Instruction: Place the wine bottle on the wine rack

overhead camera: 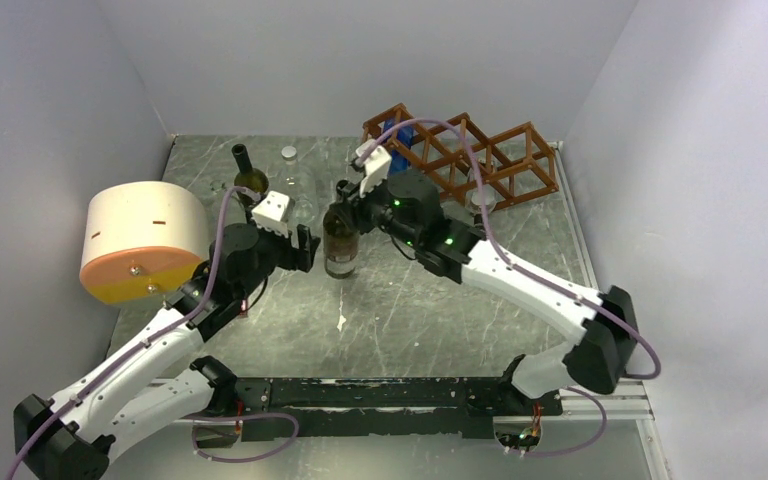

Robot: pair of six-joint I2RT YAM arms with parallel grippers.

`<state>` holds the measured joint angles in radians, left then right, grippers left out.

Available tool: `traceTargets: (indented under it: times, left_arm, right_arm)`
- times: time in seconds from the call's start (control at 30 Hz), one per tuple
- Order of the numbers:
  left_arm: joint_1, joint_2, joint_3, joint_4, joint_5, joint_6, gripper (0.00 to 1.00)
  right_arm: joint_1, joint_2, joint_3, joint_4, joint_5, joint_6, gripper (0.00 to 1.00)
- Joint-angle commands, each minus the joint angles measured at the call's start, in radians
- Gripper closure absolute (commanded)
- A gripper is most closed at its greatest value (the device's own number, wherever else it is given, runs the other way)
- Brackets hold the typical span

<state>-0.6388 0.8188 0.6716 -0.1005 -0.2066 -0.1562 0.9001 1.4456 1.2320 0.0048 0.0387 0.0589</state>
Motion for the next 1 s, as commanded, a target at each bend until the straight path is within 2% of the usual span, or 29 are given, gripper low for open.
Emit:
traceTargets:
  times: [0.0, 0.03, 0.1, 0.2, 0.33, 0.43, 0.53, 0.63, 0.8, 0.97]
  left_arm:
    - [-0.004, 0.002, 0.009, 0.089, 0.233, 0.051, 0.20]
    - [-0.004, -0.001, -0.001, 0.117, 0.274, 0.058, 0.19]
    - [-0.004, -0.004, -0.011, 0.166, 0.345, 0.060, 0.07]
    - [-0.004, 0.015, -0.024, 0.221, 0.488, 0.129, 0.02]
    - [-0.004, 0.075, -0.029, 0.293, 0.610, 0.228, 0.02]
    - [-0.004, 0.120, -0.034, 0.346, 0.619, 0.294, 0.01]
    - [-0.004, 0.153, -0.009, 0.316, 0.617, 0.408, 0.00]
    - [0.000, 0.174, -0.008, 0.374, 0.575, 0.418, 0.00]
    - [0.002, 0.209, -0.035, 0.475, 0.758, 0.414, 0.00]
    - [0.003, 0.243, -0.035, 0.536, 0.903, 0.377, 0.11]
  right_arm:
    - [0.002, -0.133, 0.015, 0.079, 0.062, 0.017, 1.00]
    - [0.001, -0.152, 0.015, 0.071, 0.072, 0.022, 1.00]
    - [0.001, -0.182, 0.022, 0.054, 0.079, 0.032, 1.00]
    - [0.001, -0.227, 0.030, 0.034, 0.073, 0.044, 1.00]
    - [0.001, -0.266, 0.033, 0.025, 0.042, 0.065, 1.00]
    - [0.002, -0.284, 0.038, 0.015, -0.003, 0.082, 1.00]
    - [0.001, -0.293, 0.044, 0.004, -0.049, 0.089, 1.00]
    - [0.001, -0.303, 0.050, -0.012, -0.069, 0.090, 1.00]
    - [0.001, -0.337, 0.012, 0.023, -0.104, 0.085, 1.00]
    - [0.001, -0.381, -0.048, 0.064, -0.207, 0.071, 1.00]
